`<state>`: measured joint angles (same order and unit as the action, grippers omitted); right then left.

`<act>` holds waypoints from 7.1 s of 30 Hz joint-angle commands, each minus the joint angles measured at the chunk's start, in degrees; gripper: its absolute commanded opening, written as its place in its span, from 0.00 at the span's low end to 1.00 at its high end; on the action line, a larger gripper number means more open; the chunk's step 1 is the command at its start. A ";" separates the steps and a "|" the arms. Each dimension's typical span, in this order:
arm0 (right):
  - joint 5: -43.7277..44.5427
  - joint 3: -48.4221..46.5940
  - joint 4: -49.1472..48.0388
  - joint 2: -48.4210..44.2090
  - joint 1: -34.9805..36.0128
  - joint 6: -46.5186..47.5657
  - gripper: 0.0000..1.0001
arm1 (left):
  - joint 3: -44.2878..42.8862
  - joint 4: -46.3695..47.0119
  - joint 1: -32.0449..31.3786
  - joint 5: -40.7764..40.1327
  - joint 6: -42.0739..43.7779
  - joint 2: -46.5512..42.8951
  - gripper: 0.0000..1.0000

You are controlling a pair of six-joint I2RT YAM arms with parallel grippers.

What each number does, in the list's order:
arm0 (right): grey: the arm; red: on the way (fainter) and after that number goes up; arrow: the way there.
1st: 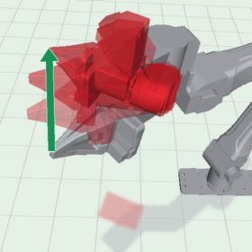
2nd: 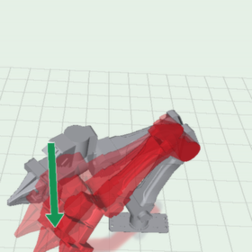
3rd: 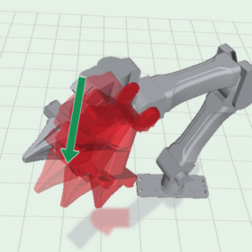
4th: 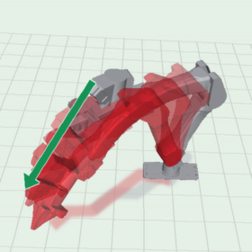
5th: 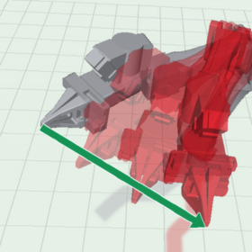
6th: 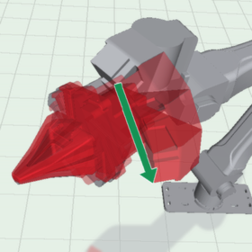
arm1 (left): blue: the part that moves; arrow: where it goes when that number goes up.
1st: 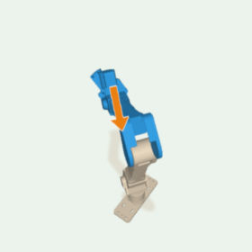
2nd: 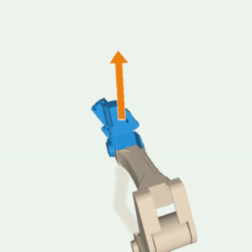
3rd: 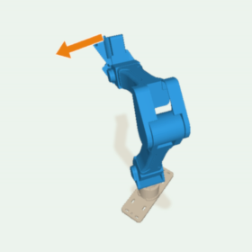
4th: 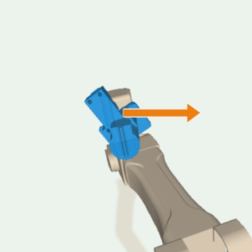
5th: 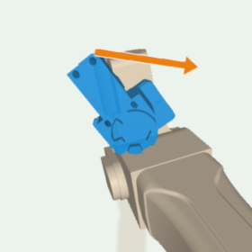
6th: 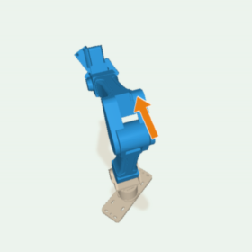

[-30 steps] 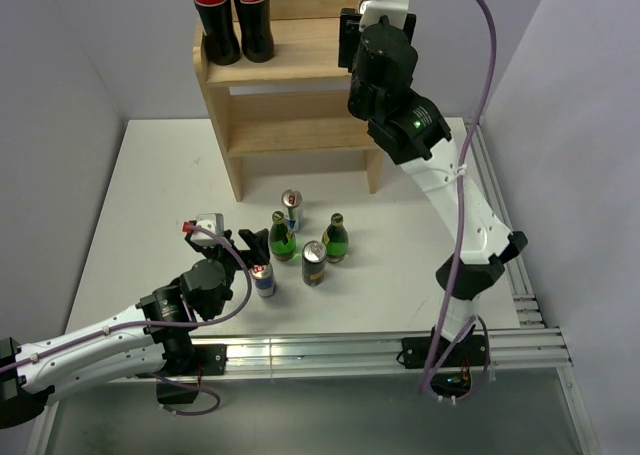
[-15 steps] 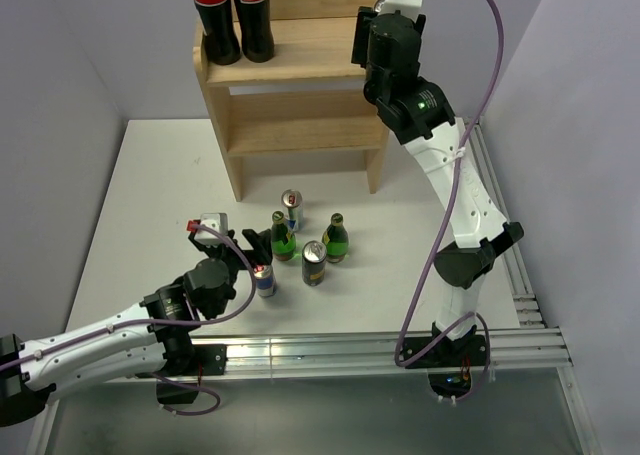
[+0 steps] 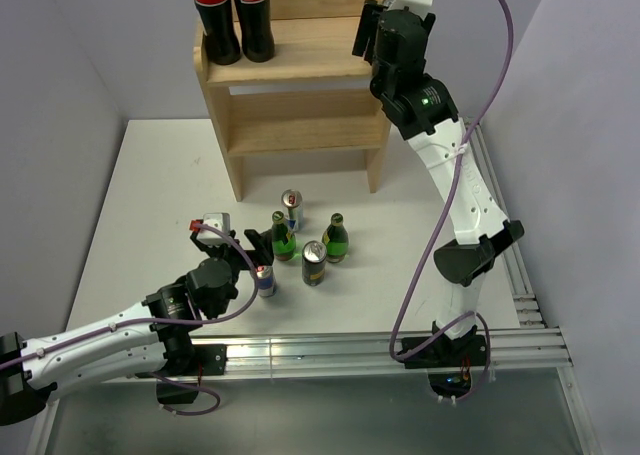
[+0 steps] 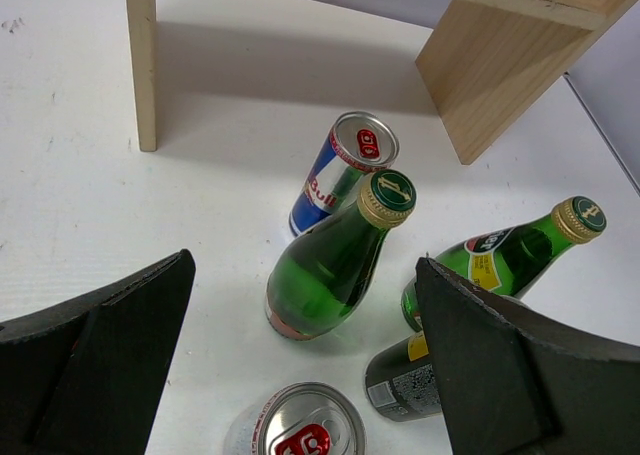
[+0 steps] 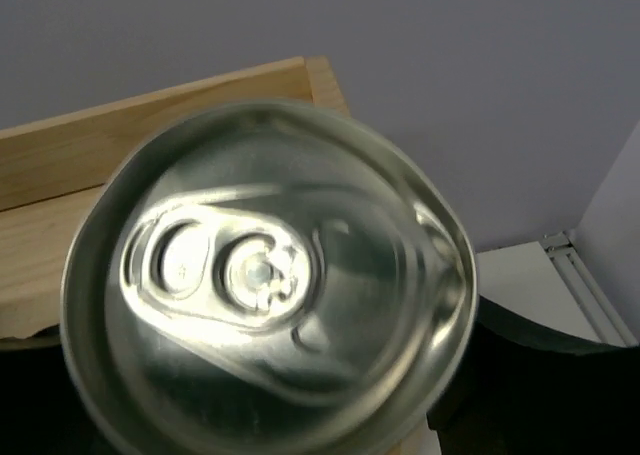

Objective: Place and organize the beverage onto the shelf

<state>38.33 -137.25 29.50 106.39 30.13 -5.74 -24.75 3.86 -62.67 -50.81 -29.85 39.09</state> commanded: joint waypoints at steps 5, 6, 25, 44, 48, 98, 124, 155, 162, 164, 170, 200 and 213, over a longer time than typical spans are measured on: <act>2.37 0.40 -2.69 1.54 -1.83 -1.12 0.92 | -0.21 1.68 -0.25 0.09 -1.00 -1.30 0.99; 2.54 0.49 -2.69 1.63 -1.83 -1.21 0.93 | -0.21 1.59 -0.25 0.09 -1.00 -1.30 0.99; 1.31 3.56 -2.95 1.63 -1.74 -1.64 0.93 | 0.06 1.06 -0.25 -0.52 -1.44 -2.44 0.99; -12.75 14.02 -9.54 -3.29 0.72 1.52 0.97 | 0.23 0.62 -0.25 -0.96 -1.97 -2.97 0.99; -15.90 17.10 -11.56 -5.40 1.07 1.96 0.97 | 0.23 0.36 -0.25 -0.96 -2.06 -2.97 0.99; -4.67 92.50 -13.06 -62.61 32.78 -25.87 1.00 | -0.91 2.03 -0.25 -0.70 -1.80 2.48 0.99; 3.51 110.71 -44.95 -33.71 47.93 -35.85 1.00 | -2.58 3.00 3.70 -0.52 0.84 3.89 0.99; 3.86 105.52 -67.46 -12.70 39.39 -24.67 0.76 | -0.82 4.40 5.28 1.59 1.46 3.01 0.99; 5.00 105.08 -70.36 -8.13 39.39 -24.15 0.76 | -0.12 4.23 5.37 1.76 1.02 1.60 0.99; 5.35 104.91 -70.63 -7.69 39.30 -24.06 0.74 | 0.05 4.14 5.37 1.76 0.93 1.34 0.99; 6.15 104.91 -70.72 -8.21 39.39 -23.71 0.60 | 0.06 3.96 5.46 1.94 0.84 1.16 0.99; 6.25 37.35 -8.42 -24.22 32.29 -1.84 0.00 | -0.21 1.42 5.46 2.03 -0.04 -1.12 0.99; -1.41 4.55 3.02 -6.21 18.83 0.90 0.00 | 0.06 0.36 5.46 2.20 -0.48 -3.32 0.99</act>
<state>39.24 -127.81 33.23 98.41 50.57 -6.28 -24.64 4.60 -57.45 -49.25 -29.65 36.58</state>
